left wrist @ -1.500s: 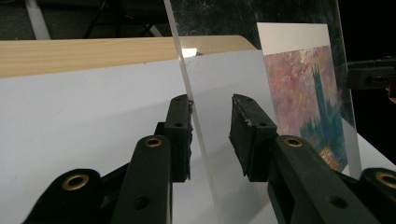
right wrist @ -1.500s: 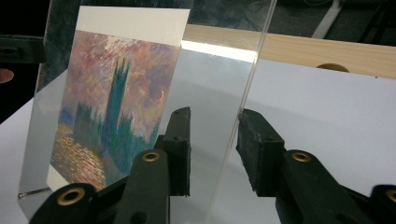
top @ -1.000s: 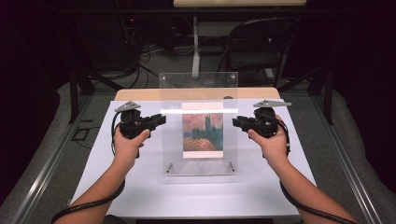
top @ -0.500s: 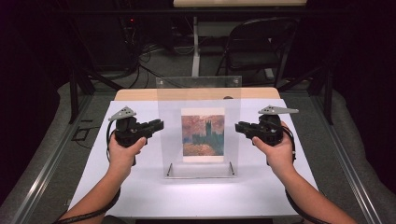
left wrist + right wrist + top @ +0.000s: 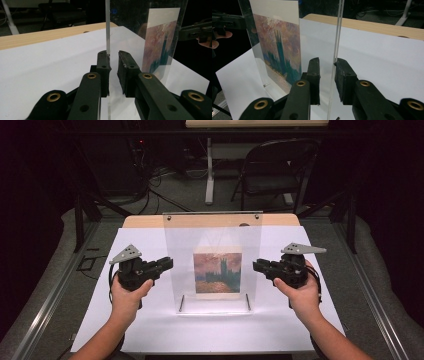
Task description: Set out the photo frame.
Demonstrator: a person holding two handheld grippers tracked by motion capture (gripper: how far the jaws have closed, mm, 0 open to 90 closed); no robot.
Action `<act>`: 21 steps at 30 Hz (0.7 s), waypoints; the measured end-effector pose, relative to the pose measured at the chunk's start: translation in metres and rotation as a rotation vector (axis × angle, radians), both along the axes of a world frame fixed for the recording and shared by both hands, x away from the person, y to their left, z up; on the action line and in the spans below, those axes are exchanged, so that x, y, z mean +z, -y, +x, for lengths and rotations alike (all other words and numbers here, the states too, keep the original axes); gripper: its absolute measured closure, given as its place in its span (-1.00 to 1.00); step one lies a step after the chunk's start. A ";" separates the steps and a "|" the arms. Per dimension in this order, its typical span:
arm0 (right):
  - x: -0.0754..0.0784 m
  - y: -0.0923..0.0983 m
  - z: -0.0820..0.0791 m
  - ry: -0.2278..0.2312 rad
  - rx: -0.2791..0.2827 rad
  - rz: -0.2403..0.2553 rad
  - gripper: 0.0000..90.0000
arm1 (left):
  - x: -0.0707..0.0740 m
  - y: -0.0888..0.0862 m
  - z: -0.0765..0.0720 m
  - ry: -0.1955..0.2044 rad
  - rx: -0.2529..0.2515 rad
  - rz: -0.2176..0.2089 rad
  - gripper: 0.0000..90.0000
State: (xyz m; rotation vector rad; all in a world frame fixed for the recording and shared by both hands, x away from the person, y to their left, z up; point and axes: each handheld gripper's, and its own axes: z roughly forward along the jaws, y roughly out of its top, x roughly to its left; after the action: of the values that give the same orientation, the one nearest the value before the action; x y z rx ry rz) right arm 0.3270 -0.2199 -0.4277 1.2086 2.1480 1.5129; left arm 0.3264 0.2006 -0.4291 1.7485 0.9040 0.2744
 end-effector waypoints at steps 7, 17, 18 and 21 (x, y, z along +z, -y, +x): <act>0.000 0.000 -0.009 0.003 0.012 -0.007 0.65 | 0.001 0.000 -0.010 0.007 -0.009 0.012 0.76; 0.003 -0.001 -0.019 0.004 0.033 -0.049 0.65 | 0.005 0.000 -0.021 0.021 -0.034 0.070 0.75; 0.003 -0.001 -0.021 0.001 0.036 -0.051 0.65 | 0.005 0.000 -0.023 0.022 -0.037 0.079 0.75; 0.004 -0.002 -0.024 0.011 0.042 -0.064 0.65 | 0.007 0.001 -0.026 0.030 -0.040 0.097 0.75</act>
State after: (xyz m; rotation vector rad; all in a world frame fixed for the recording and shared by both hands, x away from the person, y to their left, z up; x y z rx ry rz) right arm 0.3034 -0.2183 -0.4237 1.1390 2.2102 1.4521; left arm 0.3006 0.2000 -0.4222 1.8451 0.8452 0.3219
